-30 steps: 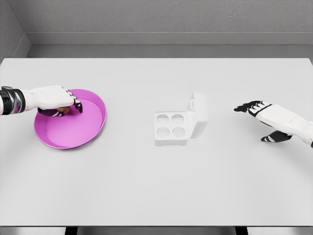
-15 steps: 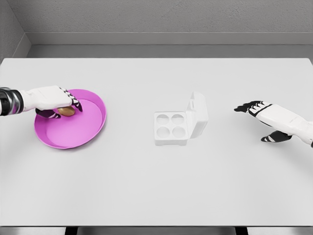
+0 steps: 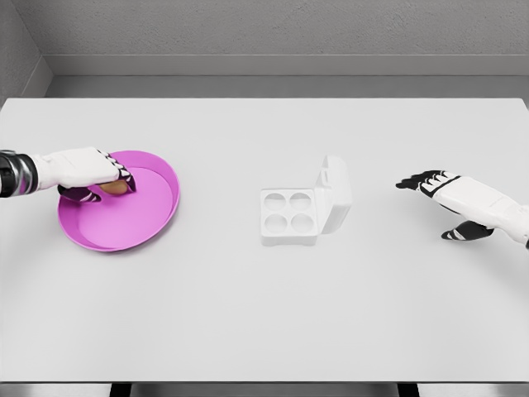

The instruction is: Pack egg into the box and close the box lid

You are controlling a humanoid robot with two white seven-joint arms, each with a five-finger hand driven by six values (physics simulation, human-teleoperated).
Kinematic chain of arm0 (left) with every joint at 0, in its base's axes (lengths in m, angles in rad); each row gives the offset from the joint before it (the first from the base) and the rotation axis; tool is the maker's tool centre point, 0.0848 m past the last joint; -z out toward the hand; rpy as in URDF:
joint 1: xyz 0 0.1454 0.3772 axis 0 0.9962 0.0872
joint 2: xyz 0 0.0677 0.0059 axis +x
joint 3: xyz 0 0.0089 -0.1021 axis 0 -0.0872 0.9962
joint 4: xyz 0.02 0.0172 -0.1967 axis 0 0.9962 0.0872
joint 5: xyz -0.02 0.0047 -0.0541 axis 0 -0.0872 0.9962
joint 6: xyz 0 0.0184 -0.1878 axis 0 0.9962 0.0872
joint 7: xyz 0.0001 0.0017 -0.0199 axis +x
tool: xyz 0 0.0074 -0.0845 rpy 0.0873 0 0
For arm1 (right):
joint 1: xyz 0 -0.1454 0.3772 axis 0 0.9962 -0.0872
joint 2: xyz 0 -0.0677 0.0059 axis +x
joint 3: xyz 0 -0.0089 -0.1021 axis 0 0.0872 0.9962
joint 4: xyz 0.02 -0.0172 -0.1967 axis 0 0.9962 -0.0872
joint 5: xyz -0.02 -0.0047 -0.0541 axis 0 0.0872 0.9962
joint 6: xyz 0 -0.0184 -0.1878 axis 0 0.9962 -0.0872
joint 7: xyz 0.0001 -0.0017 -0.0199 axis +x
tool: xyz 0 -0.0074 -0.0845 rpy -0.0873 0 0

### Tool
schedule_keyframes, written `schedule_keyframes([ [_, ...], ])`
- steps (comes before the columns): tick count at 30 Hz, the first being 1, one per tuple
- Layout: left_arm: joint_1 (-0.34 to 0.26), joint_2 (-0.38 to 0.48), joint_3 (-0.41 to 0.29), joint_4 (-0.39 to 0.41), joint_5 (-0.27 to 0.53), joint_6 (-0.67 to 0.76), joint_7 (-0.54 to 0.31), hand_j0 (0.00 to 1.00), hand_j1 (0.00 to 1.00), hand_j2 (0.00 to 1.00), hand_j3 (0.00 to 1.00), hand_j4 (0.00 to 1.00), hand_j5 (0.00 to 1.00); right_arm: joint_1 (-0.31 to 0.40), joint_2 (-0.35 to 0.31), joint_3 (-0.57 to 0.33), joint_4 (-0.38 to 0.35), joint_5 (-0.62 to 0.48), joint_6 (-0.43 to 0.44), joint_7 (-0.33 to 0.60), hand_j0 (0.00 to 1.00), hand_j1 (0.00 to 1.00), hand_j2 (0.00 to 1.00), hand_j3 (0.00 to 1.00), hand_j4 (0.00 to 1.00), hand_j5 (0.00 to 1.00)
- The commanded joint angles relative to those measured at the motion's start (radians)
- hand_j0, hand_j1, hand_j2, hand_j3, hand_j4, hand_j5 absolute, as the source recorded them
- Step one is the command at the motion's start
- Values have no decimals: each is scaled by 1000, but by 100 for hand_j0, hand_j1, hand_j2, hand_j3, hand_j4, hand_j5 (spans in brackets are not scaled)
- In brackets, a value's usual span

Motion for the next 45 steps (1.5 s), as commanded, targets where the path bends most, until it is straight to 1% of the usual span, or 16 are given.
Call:
schedule_keyframes([
  [1,0,1,3,0,4,2,0,68,68,68,68,68,68,0,-2,-1,-1,-5,1,0,100,100,100,100,100,100],
  [7,0,2,3,-4,4,2,0,61,61,61,61,61,61,2,-2,-1,1,-5,1,0,100,100,100,100,100,100],
  [13,0,2,2,-4,3,2,0,61,61,61,61,61,61,0,-2,-1,-1,-5,1,0,100,100,100,100,100,100],
  [18,0,2,2,-10,4,2,0,52,52,52,52,52,52,0,-9,-1,1,-5,1,0,100,100,100,100,100,100],
  [27,-2,2,9,-18,5,2,0,44,44,44,44,44,44,2,-9,-1,1,-5,1,0,100,100,100,100,100,100],
  [35,-2,7,9,-43,8,2,0,40,40,40,40,40,40,3,-9,-1,1,-5,1,0,100,100,100,100,100,100],
  [38,-2,8,9,-46,8,2,0,40,40,40,40,40,40,3,-9,-2,1,-5,1,0,100,100,100,100,100,100],
  [39,-2,8,9,-63,7,2,0,40,40,40,40,40,40,2,-9,-1,1,-5,1,0,100,100,100,100,100,100],
  [42,-3,10,9,-69,8,2,0,40,40,40,40,40,40,2,-9,-1,1,-5,1,0,100,100,100,100,100,100],
  [45,-3,10,11,-99,7,2,0,40,40,40,40,40,40,2,-9,-1,1,-5,1,0,100,100,100,100,100,100],
])
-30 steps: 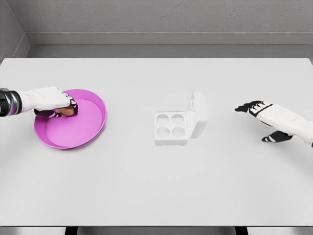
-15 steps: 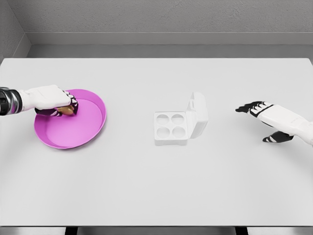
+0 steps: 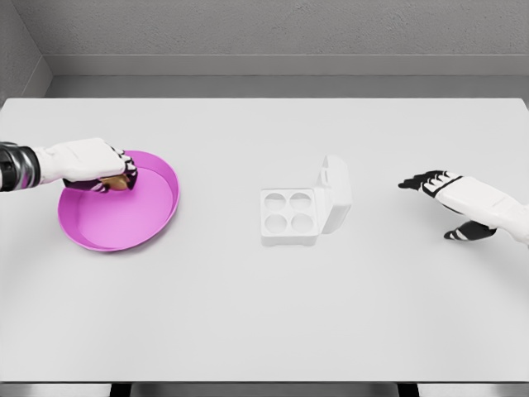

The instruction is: Pack egg into the box and close the box lid

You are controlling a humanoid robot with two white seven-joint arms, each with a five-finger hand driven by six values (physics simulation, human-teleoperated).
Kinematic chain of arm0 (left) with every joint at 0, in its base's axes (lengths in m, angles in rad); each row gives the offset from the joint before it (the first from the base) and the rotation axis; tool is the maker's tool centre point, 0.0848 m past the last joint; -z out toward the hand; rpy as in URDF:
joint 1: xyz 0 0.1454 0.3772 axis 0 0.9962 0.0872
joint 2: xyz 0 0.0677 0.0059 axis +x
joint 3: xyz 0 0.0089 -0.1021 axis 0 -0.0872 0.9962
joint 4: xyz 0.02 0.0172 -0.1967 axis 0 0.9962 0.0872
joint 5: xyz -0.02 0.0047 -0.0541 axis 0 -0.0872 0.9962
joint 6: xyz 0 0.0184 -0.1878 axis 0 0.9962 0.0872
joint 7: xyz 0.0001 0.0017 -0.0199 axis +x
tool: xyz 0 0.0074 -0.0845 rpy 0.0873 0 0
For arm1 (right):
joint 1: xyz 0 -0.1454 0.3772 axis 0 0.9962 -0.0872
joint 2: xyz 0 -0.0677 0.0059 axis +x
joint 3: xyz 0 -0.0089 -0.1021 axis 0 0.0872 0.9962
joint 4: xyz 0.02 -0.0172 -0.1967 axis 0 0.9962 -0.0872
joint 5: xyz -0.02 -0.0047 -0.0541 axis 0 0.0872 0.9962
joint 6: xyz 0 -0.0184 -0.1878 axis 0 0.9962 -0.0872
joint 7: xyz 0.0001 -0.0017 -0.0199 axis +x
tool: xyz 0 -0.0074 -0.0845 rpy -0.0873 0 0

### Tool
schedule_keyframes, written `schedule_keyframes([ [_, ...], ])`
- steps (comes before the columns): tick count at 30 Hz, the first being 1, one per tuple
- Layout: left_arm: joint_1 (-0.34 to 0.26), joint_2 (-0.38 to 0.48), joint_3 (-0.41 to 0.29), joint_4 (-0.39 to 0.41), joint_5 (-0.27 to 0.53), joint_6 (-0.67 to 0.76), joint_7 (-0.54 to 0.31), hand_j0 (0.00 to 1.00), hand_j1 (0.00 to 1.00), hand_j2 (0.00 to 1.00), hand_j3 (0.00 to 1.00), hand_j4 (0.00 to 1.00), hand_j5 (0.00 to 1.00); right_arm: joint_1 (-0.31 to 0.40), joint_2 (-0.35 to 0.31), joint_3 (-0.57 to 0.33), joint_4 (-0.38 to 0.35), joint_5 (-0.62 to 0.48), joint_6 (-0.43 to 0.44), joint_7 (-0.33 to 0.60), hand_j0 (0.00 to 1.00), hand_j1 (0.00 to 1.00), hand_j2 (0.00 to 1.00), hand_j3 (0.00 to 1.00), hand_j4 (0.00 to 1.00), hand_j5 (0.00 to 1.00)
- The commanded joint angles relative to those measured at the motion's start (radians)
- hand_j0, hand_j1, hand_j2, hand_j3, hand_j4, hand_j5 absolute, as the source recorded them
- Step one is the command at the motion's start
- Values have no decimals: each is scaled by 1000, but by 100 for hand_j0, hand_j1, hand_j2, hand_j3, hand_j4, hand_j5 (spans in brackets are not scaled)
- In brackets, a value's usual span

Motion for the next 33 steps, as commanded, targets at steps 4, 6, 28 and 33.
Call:
schedule_keyframes([
  [4,0,-5,1,-20,4,3,0,39,39,39,39,39,39,2,-1,-1,12,-5,1,0,100,100,100,100,100,100],
  [6,0,-8,1,-22,6,3,0,39,39,39,39,39,39,2,-1,-1,12,-5,1,0,100,100,100,100,100,100],
  [28,2,-80,18,-109,14,3,0,36,36,36,36,36,36,-2,-9,-3,4,-6,1,0,100,100,100,100,100,100],
  [33,0,-97,20,-129,15,3,0,36,36,36,36,36,36,-2,-9,-3,4,-6,1,0,100,100,100,100,100,100],
])
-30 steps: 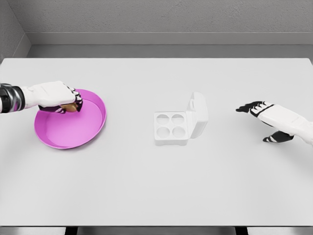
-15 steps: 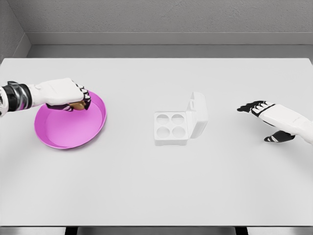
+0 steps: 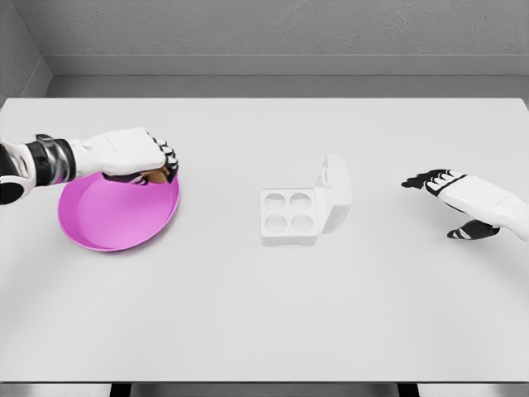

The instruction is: Pack egg into the box and close the box lid

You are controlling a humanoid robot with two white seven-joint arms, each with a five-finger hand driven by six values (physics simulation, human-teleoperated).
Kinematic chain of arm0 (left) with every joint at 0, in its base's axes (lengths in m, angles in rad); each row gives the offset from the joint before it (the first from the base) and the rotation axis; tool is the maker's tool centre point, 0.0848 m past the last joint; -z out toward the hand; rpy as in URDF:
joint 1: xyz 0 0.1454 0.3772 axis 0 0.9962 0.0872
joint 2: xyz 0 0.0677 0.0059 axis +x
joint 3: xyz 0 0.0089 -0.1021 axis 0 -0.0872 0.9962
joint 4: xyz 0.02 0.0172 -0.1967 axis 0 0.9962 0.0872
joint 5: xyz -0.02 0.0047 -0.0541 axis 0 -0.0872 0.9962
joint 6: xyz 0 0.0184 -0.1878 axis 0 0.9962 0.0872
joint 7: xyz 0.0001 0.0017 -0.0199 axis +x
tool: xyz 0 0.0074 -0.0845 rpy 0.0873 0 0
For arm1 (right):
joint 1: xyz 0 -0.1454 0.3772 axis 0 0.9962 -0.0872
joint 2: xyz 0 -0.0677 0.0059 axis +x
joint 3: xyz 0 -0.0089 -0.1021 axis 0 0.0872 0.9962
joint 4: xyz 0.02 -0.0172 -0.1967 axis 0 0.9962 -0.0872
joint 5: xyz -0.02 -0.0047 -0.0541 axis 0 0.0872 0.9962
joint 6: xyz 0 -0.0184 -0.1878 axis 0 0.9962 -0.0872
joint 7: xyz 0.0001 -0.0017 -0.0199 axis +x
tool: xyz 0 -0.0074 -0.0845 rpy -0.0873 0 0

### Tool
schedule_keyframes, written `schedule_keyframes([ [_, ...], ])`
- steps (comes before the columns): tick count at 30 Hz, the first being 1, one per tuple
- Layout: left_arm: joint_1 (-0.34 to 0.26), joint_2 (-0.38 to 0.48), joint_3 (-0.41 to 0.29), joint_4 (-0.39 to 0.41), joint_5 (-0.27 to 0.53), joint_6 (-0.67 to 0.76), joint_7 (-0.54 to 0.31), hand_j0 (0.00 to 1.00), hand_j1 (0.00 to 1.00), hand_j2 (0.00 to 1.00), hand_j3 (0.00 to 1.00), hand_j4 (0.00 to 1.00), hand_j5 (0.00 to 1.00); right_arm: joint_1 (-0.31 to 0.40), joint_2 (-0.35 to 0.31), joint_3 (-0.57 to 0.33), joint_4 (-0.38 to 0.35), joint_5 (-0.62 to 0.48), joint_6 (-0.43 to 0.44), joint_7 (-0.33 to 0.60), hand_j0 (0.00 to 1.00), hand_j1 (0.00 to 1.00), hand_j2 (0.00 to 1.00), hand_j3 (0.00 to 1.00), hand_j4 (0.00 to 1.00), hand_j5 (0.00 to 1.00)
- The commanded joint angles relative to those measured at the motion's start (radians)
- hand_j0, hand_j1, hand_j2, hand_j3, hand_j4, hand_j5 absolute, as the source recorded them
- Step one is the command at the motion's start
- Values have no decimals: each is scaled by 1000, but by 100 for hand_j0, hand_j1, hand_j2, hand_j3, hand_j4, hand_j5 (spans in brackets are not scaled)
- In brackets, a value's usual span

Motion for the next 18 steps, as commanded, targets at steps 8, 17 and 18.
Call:
schedule_keyframes([
  [8,-3,-51,2,-13,6,3,0,36,36,36,36,36,36,0,-2,-1,0,-5,-1,0,100,100,100,100,100,100],
  [17,-6,-91,2,-33,8,3,0,36,36,36,36,36,36,-2,-3,-1,-2,-5,1,0,100,100,100,100,100,100],
  [18,-6,-94,2,-33,8,3,0,37,37,37,37,37,37,-2,-3,-1,0,-5,1,0,100,100,100,100,100,100],
])
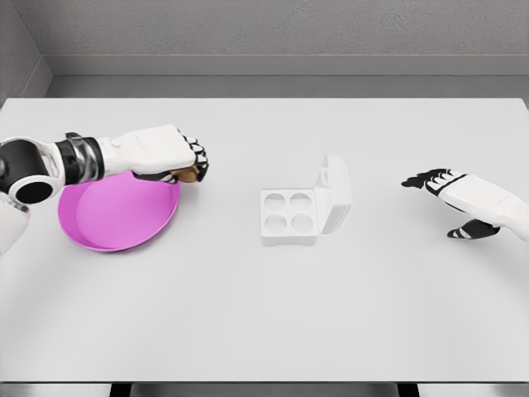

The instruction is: Pack egg into the box and close the box lid

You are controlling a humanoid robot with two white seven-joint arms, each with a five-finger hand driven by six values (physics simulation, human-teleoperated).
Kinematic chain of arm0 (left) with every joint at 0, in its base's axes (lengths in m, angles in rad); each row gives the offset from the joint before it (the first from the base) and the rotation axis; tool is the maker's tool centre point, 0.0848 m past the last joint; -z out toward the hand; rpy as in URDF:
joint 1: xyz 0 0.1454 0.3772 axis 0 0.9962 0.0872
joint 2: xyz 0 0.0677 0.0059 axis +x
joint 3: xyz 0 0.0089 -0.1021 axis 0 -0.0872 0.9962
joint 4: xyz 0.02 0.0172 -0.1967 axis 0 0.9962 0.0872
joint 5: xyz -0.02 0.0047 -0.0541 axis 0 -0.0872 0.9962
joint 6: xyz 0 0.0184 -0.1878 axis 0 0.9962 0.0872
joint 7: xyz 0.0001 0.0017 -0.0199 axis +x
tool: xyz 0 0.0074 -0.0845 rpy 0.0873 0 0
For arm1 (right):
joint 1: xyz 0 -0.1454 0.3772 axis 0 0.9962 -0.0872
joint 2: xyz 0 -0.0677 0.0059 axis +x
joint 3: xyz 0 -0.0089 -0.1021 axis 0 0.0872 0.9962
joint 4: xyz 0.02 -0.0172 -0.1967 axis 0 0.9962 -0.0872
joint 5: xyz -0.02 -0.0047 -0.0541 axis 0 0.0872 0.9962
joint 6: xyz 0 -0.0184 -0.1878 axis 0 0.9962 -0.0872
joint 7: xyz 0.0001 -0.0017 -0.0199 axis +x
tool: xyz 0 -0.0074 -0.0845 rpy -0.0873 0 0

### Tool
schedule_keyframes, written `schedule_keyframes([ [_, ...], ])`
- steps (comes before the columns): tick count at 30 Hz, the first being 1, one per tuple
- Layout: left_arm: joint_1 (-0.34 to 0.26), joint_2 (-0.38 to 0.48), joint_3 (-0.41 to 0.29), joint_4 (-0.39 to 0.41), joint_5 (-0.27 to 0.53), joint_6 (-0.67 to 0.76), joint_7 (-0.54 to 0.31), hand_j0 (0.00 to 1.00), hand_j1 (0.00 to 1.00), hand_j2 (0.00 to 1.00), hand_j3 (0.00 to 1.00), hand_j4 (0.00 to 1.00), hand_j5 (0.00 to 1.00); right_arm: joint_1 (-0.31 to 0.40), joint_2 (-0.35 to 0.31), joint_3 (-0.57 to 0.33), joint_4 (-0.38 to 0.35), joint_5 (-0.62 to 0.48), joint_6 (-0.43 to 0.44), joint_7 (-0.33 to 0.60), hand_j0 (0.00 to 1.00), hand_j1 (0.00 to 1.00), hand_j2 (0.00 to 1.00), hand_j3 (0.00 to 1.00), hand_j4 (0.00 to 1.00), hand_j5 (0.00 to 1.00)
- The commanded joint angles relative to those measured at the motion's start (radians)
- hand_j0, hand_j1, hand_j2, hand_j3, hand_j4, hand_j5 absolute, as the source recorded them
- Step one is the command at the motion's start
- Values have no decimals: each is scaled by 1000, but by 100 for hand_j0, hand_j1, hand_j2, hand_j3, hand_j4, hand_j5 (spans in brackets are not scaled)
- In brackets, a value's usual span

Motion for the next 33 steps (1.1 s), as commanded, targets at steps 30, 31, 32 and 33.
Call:
schedule_keyframes([
  [30,6,-154,-11,-38,3,3,1,37,37,37,37,37,37,3,-10,-1,-1,-5,-1,0,100,100,100,100,100,100],
  [31,6,-157,-13,-38,3,3,1,37,37,37,37,37,37,3,-10,-1,-1,-5,1,0,100,100,100,100,100,100],
  [32,6,-166,-13,-36,3,3,1,37,37,37,37,37,37,3,-10,-1,-1,-5,1,0,100,100,100,100,100,100],
  [33,6,-166,-13,-33,1,3,1,37,37,37,37,37,37,5,-10,-1,-1,-5,1,0,100,100,100,100,100,100],
])
